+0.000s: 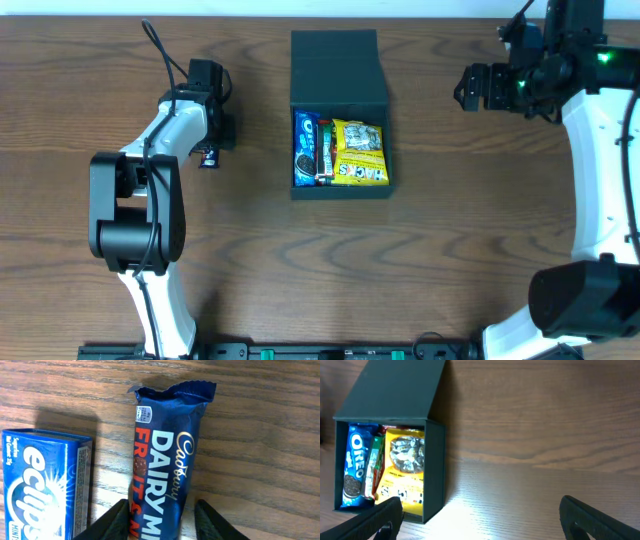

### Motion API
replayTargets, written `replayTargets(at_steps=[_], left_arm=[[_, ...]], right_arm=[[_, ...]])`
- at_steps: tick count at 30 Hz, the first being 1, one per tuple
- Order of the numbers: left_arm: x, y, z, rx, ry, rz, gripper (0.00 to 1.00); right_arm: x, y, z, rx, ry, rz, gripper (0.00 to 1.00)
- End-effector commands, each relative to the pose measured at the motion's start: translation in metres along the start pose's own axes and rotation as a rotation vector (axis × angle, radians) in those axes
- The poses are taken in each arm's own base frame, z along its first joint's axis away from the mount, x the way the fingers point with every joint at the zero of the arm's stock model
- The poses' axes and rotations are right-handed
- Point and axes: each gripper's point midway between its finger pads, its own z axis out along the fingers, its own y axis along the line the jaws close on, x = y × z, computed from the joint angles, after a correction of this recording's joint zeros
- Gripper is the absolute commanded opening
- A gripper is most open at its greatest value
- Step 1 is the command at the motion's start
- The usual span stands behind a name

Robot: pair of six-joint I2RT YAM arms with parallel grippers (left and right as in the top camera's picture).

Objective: Pack container
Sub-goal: 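Move the left gripper to the blue Dairy Milk bar and grasp it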

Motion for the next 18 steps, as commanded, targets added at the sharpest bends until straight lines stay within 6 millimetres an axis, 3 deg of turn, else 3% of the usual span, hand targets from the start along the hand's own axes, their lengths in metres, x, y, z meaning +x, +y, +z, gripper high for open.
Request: replayTargets(at_steps=[1,8,18], left_arm=[[0.0072,0.0027,0.0106,-0.015,0.031,0.010,0.40],[0.0079,0.0026,0.0106,-0.015,0.033,-0.001,0.29],[0.0078,-0.0001,0.0102,0.000,0.034,-0.047,0.23]], right_arm=[[-0.0033,0.0024,-0.0093,-0.006,-0.025,-0.007,0.99],[-0.0032,0.0024,-0.0093,-0.006,-0.025,-0.007,0.99],[-0.0031,0.0024,-0.0092,-0.006,-0.024,-0.007,0.99]])
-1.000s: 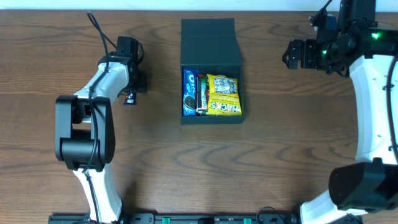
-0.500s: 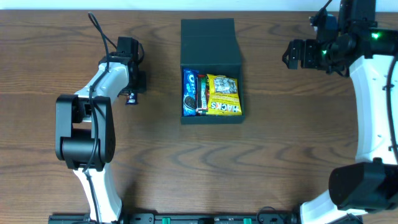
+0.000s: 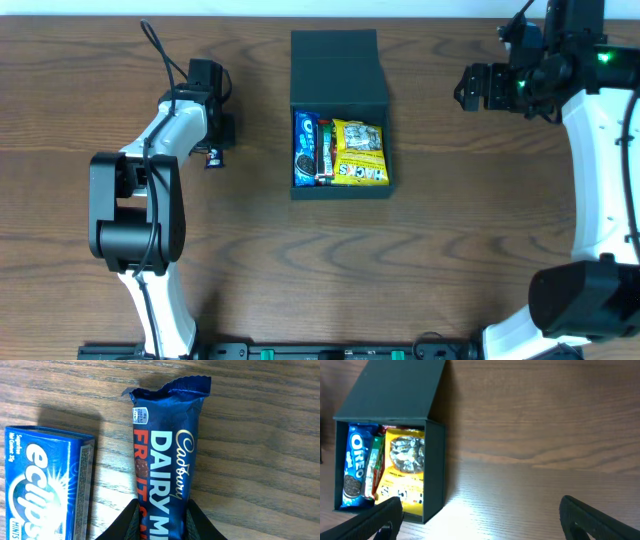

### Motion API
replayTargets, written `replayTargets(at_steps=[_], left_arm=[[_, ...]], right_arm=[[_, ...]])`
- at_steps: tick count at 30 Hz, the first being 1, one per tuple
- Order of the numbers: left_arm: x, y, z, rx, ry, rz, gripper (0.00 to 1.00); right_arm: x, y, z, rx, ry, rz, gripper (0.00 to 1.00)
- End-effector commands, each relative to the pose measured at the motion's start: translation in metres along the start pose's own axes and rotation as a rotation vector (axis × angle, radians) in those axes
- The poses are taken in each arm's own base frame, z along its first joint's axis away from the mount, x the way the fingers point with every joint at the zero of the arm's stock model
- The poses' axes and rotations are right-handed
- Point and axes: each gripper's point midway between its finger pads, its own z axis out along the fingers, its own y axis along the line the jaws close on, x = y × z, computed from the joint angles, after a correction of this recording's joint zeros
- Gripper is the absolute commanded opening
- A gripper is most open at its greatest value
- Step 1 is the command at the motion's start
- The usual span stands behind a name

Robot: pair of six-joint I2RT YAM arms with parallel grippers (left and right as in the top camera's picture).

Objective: Pack container
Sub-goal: 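Move the left gripper to the blue Dairy Milk bar and grasp it, then lower the Dairy Milk bar into the box and open the left gripper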

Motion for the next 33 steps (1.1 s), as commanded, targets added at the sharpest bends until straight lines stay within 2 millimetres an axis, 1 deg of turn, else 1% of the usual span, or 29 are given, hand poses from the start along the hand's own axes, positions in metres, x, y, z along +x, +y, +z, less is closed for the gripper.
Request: replayTargets(at_steps=[1,4,7,10,12,15,18,21,22,24,26,28,31,33], left_arm=[[0.007,0.000,0.009,0.003,0.032,-0.032,0.23],[0.002,-0.001,0.003,0.004,0.024,-0.049,0.23],[-0.009,-0.002,-0.012,0.007,0.010,-0.048,0.23],[-0.026,-0.005,-0.037,0.014,-0.016,-0.070,0.22],[-0.036,-0.010,-0.056,0.022,-0.038,-0.080,0.17],[-0.049,-0.026,-0.083,0.042,-0.083,-0.052,0.14],[-0.056,-0.054,-0.111,0.078,-0.134,-0.044,0.15],[-0.050,-0.090,-0.132,0.121,-0.160,-0.044,0.15],[-0.045,-0.103,-0.136,0.140,-0.158,-0.038,0.15],[-0.030,-0.140,-0.144,0.205,-0.140,-0.007,0.15],[-0.017,-0.168,-0.150,0.249,-0.126,0.016,0.16],[-0.004,-0.200,-0.158,0.281,-0.133,0.063,0.17],[0.011,-0.232,-0.168,0.319,-0.150,0.128,0.17],[0.020,-0.244,-0.171,0.331,-0.144,0.142,0.17]], right_arm=[[-0.003,0.002,-0.009,-0.006,-0.025,-0.007,0.99],[-0.003,0.002,-0.009,-0.006,-0.026,-0.008,0.99],[-0.004,0.002,-0.009,-0.006,-0.029,-0.008,0.99],[-0.006,0.002,-0.009,-0.006,-0.036,-0.010,0.99],[-0.007,0.002,-0.009,-0.006,-0.040,-0.007,0.99],[-0.008,0.002,-0.009,-0.006,-0.043,-0.007,0.98],[-0.008,0.002,-0.010,-0.004,-0.044,-0.007,0.98],[-0.008,-0.004,-0.010,0.016,-0.045,0.015,0.99],[-0.008,-0.008,-0.010,0.030,-0.046,0.033,0.99],[-0.008,-0.016,-0.012,0.050,-0.048,0.065,0.99],[-0.008,-0.024,-0.013,0.058,-0.052,0.093,0.99],[-0.007,-0.036,-0.016,0.071,-0.055,0.127,0.99],[-0.004,-0.050,-0.020,0.087,-0.051,0.160,0.99],[-0.002,-0.056,-0.021,0.093,-0.046,0.175,0.99]])
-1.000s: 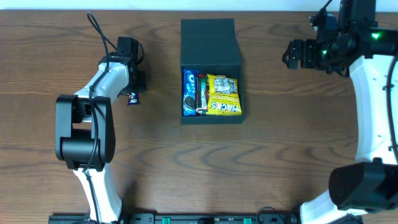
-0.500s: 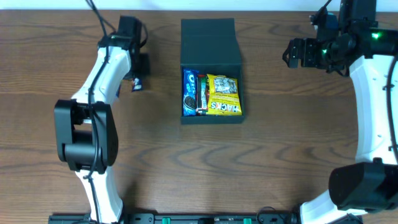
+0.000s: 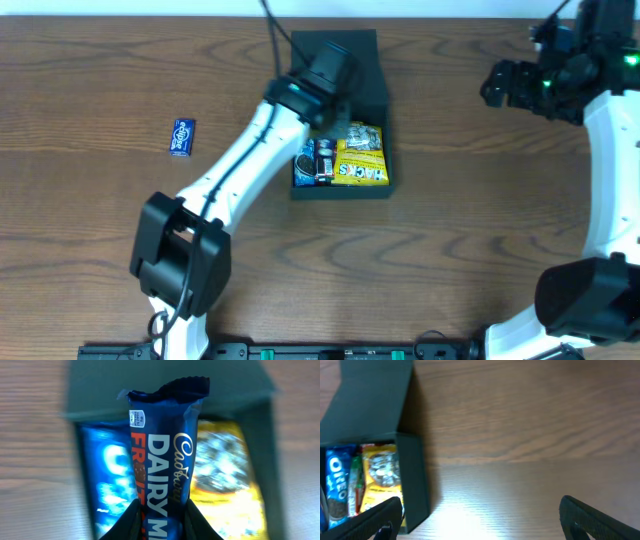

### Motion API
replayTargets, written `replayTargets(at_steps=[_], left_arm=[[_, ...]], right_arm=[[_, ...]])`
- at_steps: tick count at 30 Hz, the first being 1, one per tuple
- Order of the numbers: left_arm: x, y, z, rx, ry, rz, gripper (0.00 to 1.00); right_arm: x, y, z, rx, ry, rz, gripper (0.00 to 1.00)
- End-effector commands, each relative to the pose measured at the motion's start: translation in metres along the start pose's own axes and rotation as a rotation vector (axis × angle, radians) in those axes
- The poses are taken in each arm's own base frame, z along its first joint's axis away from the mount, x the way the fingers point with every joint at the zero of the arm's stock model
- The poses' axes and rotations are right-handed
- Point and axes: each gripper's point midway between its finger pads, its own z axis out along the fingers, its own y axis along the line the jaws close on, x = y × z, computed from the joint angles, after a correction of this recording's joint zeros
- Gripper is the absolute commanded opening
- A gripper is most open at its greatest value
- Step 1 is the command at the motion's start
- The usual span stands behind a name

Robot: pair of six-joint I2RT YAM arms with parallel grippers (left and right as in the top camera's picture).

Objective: Pack container
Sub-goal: 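Lower the Dairy Milk bar into the box and open the left gripper, then move the left gripper to the blue Eclipse tin and grasp it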

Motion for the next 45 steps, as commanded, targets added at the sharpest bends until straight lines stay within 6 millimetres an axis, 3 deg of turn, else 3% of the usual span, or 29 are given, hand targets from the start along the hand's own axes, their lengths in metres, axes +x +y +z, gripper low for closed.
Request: replayTargets(at_steps=[1,6,25,27,31,33,37,41,42,43,45], left_arm=[[0.002,-0.019,-0.007,0.027,-0.010,-0.021,0.17],[0.015,-0.028,0.000,0.021,0.026,-0.072,0.17],[0.044,-0.012,0.052,-0.074,0.146,-0.119,0.18],[0.044,-0.011,0.053,-0.080,0.144,-0.118,0.26],[0.041,-0.006,0.053,-0.101,0.131,-0.110,0.59],[0.039,-0.004,0.051,-0.100,0.127,-0.111,0.62],[0.023,-0.005,0.031,-0.076,0.077,-0.108,0.57],[-0.013,0.002,-0.022,-0.114,-0.087,-0.067,0.62],[-0.022,0.012,-0.038,-0.160,-0.138,-0.058,0.66],[-0.031,0.034,-0.060,-0.256,-0.199,-0.058,0.70],[-0.035,0.071,-0.086,-0.380,-0.233,-0.084,0.72]], right_arm=[[-0.001,-0.011,-0.011,0.019,-0.017,0.040,0.99],[0.001,-0.016,-0.012,0.025,-0.010,0.053,0.99],[0.001,-0.016,-0.012,0.024,-0.008,0.053,0.99],[0.002,-0.016,-0.012,0.024,-0.006,0.054,0.99],[0.002,-0.016,-0.012,0.025,-0.005,0.054,0.99],[0.002,-0.016,-0.012,0.025,-0.005,0.054,0.99],[0.002,-0.016,-0.012,0.025,-0.006,0.054,0.99],[0.002,-0.016,-0.012,0.025,-0.007,0.054,0.99],[0.002,-0.016,-0.012,0.025,-0.007,0.054,0.99],[0.002,-0.016,-0.012,0.025,-0.007,0.054,0.99],[0.002,-0.016,-0.012,0.025,-0.007,0.053,0.99]])
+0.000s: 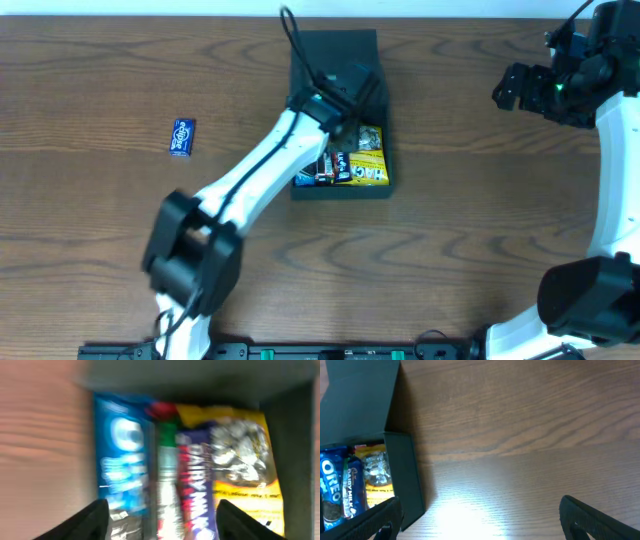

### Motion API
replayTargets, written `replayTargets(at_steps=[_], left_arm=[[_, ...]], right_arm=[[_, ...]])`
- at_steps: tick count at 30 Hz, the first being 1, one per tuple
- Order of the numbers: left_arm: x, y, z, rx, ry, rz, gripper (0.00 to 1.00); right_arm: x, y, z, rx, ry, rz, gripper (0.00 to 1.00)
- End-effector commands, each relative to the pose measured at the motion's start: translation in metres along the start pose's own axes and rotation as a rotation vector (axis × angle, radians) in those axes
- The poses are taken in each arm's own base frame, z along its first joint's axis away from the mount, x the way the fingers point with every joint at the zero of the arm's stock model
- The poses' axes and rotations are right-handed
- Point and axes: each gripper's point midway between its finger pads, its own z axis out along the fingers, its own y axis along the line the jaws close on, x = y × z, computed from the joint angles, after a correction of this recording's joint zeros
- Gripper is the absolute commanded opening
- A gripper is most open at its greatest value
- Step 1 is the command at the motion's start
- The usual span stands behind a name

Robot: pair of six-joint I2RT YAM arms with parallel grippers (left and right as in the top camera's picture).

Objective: Pack container
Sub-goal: 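Move the left gripper to the blue Eclipse tin and grasp it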

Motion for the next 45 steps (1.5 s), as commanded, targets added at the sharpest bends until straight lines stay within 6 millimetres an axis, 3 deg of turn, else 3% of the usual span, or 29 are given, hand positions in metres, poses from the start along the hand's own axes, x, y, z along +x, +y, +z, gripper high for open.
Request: replayTargets(at_steps=[1,5,9,12,16,22,28,35,45], left_arm=[[-0.048,0.074,-0.061,-0.200,-0.194,-0.047,0.72],[-0.038,0.147,-0.063,-0.258,-0.066,-0.115,0.73],[-0.024,0.211,-0.049,-0.260,0.069,-0.113,0.75],[-0.013,0.240,-0.031,-0.264,0.105,-0.164,0.77],[0.007,0.269,0.010,-0.233,0.157,-0.154,0.78],[0.019,0.274,0.054,-0.136,0.192,-0.094,0.80],[0.016,0.270,0.085,-0.086,0.194,0.004,0.97],[0.024,0.276,0.115,-0.105,0.226,0.045,0.96],[0.016,0.289,0.133,-0.109,0.187,0.063,0.89]], right_arm=[[-0.003,-0.002,-0.009,0.005,-0.024,0.015,0.99],[-0.003,-0.002,-0.010,0.005,-0.027,0.015,0.99],[-0.005,-0.002,-0.010,0.005,-0.032,0.014,0.99],[-0.005,-0.002,-0.010,0.004,-0.032,0.013,0.99],[-0.004,-0.001,-0.009,0.003,-0.029,0.013,0.99],[-0.004,-0.001,-0.009,0.004,-0.029,0.013,0.99],[-0.003,-0.001,-0.009,0.004,-0.026,0.013,0.99],[-0.003,-0.001,-0.009,0.005,-0.026,0.013,0.99],[-0.002,-0.001,-0.009,0.005,-0.020,0.010,0.99]])
